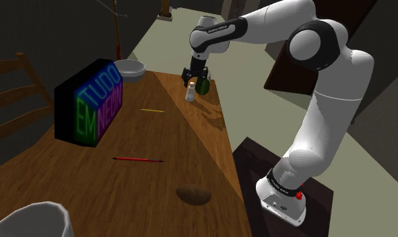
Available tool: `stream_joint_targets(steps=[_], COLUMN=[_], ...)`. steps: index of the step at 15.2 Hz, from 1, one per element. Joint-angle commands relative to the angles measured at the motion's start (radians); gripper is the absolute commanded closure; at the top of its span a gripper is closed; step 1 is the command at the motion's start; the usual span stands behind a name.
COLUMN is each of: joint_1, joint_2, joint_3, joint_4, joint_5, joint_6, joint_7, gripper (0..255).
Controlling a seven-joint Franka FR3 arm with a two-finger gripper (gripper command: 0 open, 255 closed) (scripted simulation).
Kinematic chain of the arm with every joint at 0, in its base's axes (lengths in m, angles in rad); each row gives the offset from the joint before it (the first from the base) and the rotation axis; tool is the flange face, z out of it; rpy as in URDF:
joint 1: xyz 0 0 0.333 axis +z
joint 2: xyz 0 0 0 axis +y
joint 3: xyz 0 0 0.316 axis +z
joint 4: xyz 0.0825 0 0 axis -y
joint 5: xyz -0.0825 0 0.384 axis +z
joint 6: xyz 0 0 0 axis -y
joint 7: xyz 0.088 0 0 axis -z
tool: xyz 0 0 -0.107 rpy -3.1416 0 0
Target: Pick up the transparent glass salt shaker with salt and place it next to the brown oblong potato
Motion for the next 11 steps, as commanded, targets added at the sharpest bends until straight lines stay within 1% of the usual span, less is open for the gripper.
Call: stream_joint_targets(steps=[1,2,3,11], joint_1=[0.000,0.000,0.000,0.000], joint_2=[0.000,0.000,0.000,0.000], joint_3=[0.000,0.000,0.000,0.000], joint_4=[0.000,0.000,0.000,-0.001], joint_5=[0.000,0.000,0.000,0.000], joint_6=[0.000,0.000,0.000,0.001], joint_7=[0.000,0.000,0.000,0.000], gripper=[0,0,255,255])
